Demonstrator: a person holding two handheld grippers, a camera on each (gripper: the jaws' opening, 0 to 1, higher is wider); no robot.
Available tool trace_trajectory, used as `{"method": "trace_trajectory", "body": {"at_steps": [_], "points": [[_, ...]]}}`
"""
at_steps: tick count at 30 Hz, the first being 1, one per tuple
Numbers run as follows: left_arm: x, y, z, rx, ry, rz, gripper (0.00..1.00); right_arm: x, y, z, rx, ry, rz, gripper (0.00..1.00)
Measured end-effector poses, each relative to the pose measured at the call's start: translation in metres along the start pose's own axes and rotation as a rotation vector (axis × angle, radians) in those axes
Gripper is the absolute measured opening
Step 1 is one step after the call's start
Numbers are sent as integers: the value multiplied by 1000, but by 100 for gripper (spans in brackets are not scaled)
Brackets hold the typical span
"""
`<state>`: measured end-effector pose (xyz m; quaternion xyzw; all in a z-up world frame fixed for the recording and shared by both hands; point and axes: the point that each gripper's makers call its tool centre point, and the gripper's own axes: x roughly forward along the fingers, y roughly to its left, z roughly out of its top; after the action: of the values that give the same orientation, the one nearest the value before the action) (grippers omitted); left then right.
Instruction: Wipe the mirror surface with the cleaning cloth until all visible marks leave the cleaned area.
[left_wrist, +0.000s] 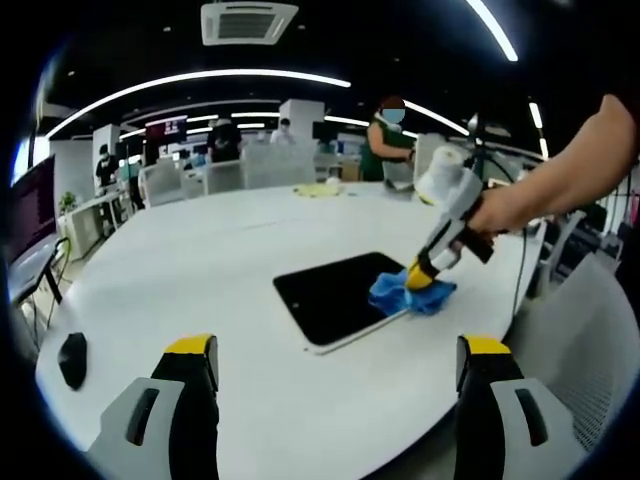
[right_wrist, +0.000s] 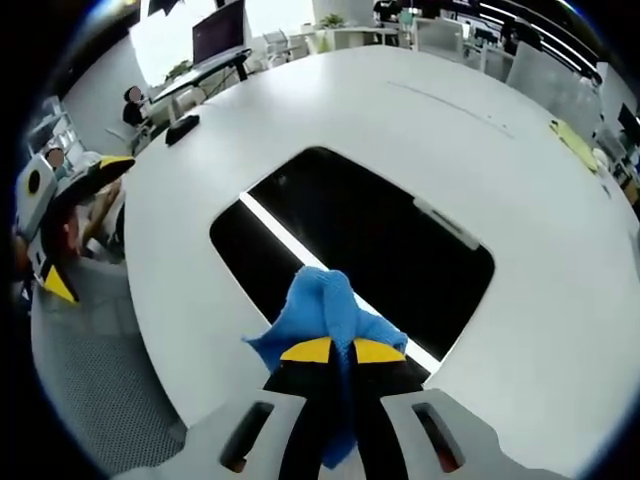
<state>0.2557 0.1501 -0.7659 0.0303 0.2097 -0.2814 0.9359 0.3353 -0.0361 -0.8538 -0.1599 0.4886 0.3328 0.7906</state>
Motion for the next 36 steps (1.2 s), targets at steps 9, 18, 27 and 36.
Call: {"method": "trace_trajectory", "body": {"at_steps": [9,18,27,36], "points": [[0,-1,0,1,5,-1,100,-4,-6,-7,19,8,13,1],[0,-1,0,-1,5,-2,100,-7,-8,-10,40,16,24,1],[-1,-1,0,-2,3,-3,100,-5,-11,-8,85,50,58,1],[0,-1,0,-4,0,-7,100,-5,-18,-6,106,86,82,1]]}}
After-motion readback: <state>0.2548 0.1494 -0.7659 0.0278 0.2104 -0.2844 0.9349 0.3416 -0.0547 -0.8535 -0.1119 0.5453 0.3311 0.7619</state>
